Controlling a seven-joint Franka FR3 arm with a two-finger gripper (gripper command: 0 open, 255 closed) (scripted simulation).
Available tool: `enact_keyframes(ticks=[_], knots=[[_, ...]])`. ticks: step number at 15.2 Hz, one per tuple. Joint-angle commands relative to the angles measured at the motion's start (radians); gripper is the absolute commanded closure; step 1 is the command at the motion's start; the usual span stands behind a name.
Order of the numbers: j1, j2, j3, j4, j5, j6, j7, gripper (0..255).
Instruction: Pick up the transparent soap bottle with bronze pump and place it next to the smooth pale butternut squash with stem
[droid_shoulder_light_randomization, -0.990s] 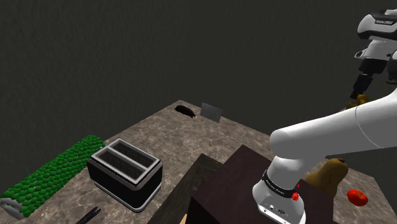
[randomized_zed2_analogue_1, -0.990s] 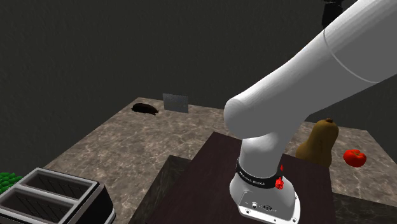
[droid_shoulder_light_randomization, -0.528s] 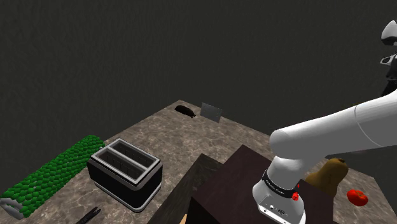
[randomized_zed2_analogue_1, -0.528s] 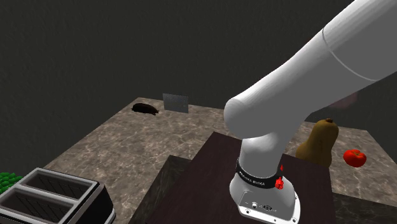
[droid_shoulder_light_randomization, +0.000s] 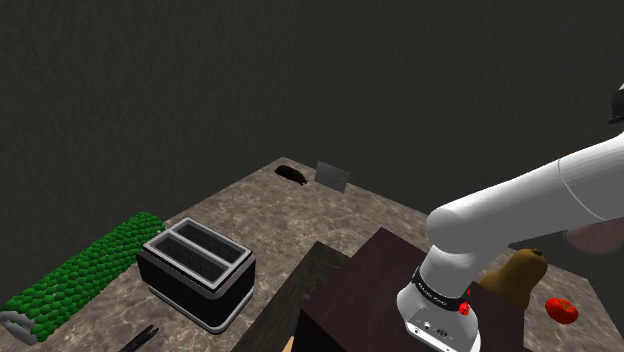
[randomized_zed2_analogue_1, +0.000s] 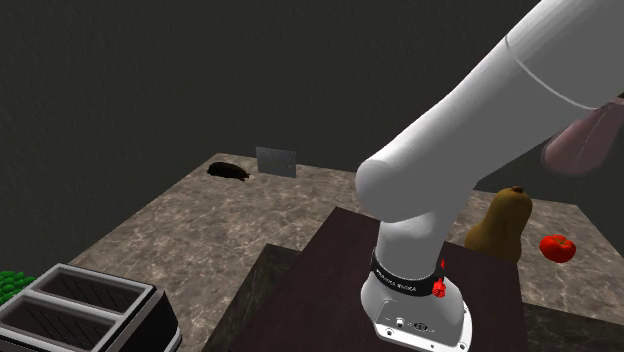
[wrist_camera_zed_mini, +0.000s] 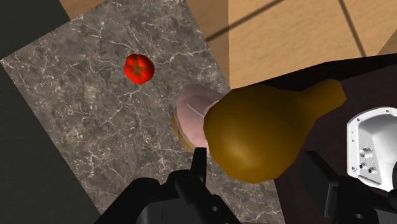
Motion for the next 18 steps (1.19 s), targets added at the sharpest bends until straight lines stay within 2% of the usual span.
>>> enact_keyframes(ticks=[1, 4, 8, 11, 13, 18], knots=[[0.041, 0.001, -0.075, 0.046, -0.019, 0.003, -0.051, 255], [0.155, -0.005, -0.217, 0.157, -0.051, -0.009, -0.121, 255], [0.336, -0.06, -0.39, 0.342, -0.126, -0.051, -0.206, 255], [0.485, -0.123, -0.504, 0.523, -0.2, -0.1, -0.279, 255], [0.604, -0.177, -0.581, 0.682, -0.261, -0.141, -0.344, 255], [0.513, -0.175, -0.545, 0.545, -0.24, -0.065, -0.302, 255]])
